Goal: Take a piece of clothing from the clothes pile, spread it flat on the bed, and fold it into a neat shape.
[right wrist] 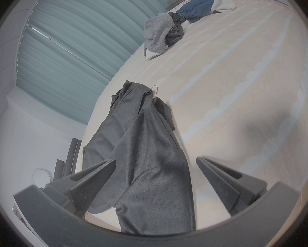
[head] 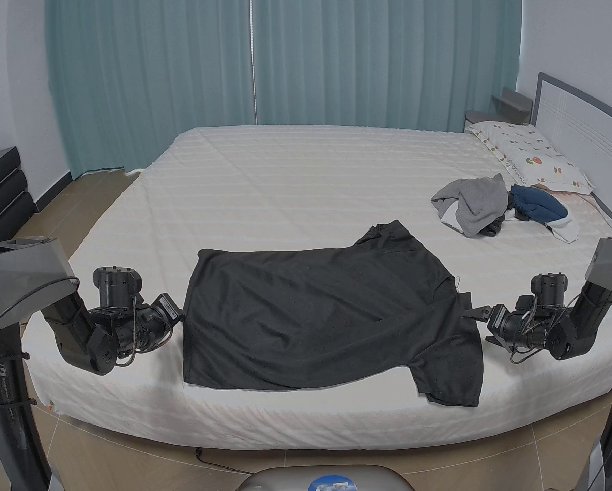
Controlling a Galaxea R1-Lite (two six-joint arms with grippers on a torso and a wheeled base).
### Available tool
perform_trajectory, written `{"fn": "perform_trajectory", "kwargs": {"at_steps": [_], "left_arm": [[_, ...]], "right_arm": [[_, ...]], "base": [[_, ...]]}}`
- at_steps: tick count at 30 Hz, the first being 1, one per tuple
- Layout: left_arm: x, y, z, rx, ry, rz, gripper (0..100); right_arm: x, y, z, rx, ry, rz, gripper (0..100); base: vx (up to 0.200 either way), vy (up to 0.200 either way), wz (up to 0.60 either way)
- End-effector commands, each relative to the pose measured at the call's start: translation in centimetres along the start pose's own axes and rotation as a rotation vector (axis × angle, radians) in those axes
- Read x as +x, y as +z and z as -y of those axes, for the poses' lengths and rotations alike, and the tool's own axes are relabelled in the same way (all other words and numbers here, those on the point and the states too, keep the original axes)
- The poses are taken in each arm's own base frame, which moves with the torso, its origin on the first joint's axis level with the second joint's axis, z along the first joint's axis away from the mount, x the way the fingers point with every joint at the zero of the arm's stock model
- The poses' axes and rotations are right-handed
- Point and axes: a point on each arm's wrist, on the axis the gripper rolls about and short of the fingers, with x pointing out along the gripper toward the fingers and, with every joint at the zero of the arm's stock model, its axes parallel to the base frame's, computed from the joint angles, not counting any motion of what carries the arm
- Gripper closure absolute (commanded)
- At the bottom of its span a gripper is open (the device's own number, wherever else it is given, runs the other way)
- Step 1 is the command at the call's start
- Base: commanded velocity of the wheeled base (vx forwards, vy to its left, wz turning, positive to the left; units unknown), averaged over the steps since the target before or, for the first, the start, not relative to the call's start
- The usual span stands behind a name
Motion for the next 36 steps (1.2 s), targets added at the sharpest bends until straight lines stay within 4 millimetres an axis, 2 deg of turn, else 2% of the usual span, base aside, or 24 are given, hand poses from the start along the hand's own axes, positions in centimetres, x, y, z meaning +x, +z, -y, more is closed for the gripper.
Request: {"fn": "perform_trajectory", "kwargs": {"at_steps": [1, 14, 22, 25, 31, 32, 36], "left_arm": [[-0.7, 0.6, 0.6, 0.004, -0.018, 0.02, 100], [-1.9, 1.9, 1.5, 0.003, -0.051, 0.073, 100], [-1.4, 1.6, 0.9, -0.001, -0.037, 0.055, 100], [-0.3, 0.5, -0.3, -0.011, -0.005, 0.007, 100], [0.2, 0.1, -0.9, -0.012, 0.009, -0.011, 100], [0.3, 0.0, -0.9, -0.012, 0.009, -0.017, 0], [0.4, -0.2, -1.3, -0.015, 0.024, -0.03, 0]], "right_arm": [[-0.1, -0.1, -0.1, -0.002, 0.001, -0.001, 0], [0.0, -0.2, -0.2, -0.002, 0.002, -0.008, 0], [0.0, -0.3, -0.2, -0.002, 0.003, -0.011, 0], [0.0, -0.3, -0.1, -0.001, 0.001, -0.012, 0], [0.0, -0.4, -0.1, 0.0, 0.001, -0.013, 0], [0.0, -0.4, -0.2, -0.001, 0.003, -0.015, 0], [-0.2, -0.5, -0.2, 0.0, 0.002, -0.016, 0]], "base": [[0.0, 0.0, 0.0], [0.0, 0.0, 0.0], [0.0, 0.0, 0.0], [0.0, 0.0, 0.0], [0.0, 0.0, 0.0], [0.0, 0.0, 0.0], [0.0, 0.0, 0.0]]}}
